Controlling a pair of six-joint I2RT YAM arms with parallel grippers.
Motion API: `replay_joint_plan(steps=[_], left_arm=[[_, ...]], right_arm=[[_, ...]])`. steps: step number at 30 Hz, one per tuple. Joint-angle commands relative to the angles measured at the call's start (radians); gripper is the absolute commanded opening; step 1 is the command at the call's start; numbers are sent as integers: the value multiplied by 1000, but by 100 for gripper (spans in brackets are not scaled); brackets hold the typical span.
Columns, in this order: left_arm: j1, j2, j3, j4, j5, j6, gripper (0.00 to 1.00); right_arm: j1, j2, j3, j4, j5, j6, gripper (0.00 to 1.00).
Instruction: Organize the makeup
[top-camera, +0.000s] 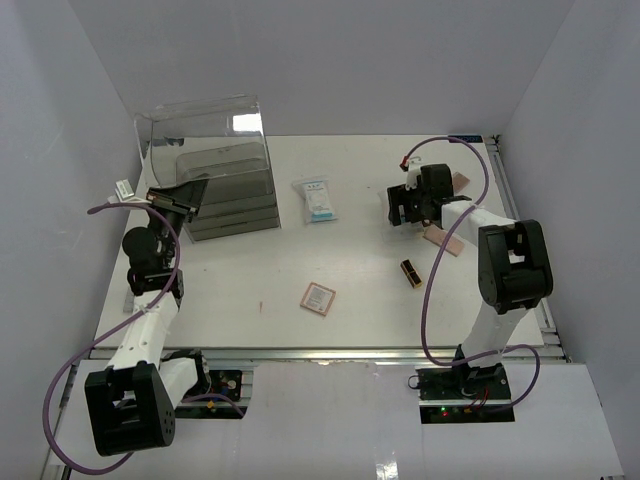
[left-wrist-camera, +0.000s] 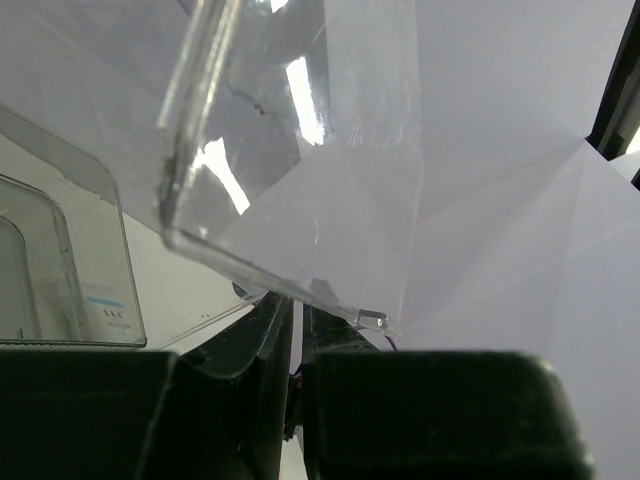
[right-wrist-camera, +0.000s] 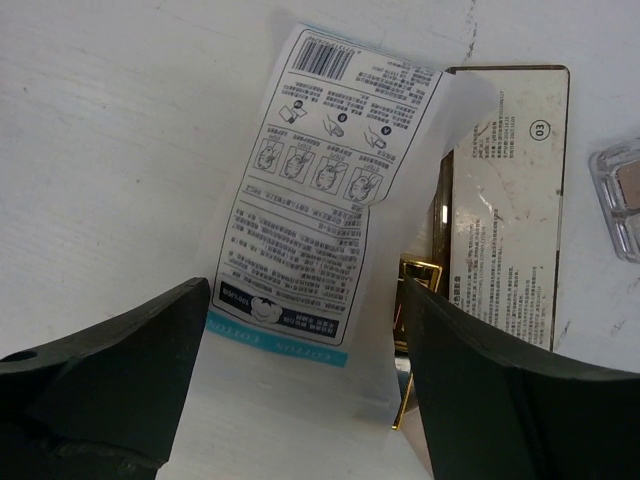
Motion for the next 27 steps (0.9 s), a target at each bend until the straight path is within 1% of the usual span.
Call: replay_joint_plan(steps=[1, 3, 4, 5, 9, 11, 14, 16, 18, 21, 22, 26, 27], left_arm=[[10, -23, 51, 17, 12, -5, 22], [11, -24, 51, 18, 14, -11, 22], [12, -24, 52, 18, 15, -14, 22], [12, -24, 52, 17, 15, -16, 22], [12, -29, 60, 8, 15, -18, 22], [15, -27, 64, 5, 13, -19, 22], [13, -27, 71, 1, 12, -26, 21], [13, -24, 79, -6, 13, -26, 22], [15, -23, 87, -11, 12, -30, 22], [15, -17, 95, -9, 11, -46, 21], [15, -13, 100, -10, 13, -49, 21], [15, -15, 112, -23, 12, -58, 22], [15, -18, 115, -28, 9, -58, 22]], right_arm=[[-8, 39, 66, 75, 18, 18, 79], [-8, 55, 69, 84, 10, 8, 71], [-8, 57, 67, 94, 8, 1, 64], [-9, 54, 61, 106, 5, -7, 54], [-9, 12, 19, 142, -32, -44, 28], [-9, -21, -4, 146, -62, -78, 20], [-9, -119, -51, 143, -162, -142, 13], [-8, -191, -81, 128, -249, -210, 10], [3, -249, -82, 38, -469, -346, 9], [72, -315, -43, -157, -592, -570, 8], [125, -327, -28, -262, -604, -698, 8], [306, -368, 43, -432, -536, -906, 8], [351, -368, 81, -453, -520, -931, 8]])
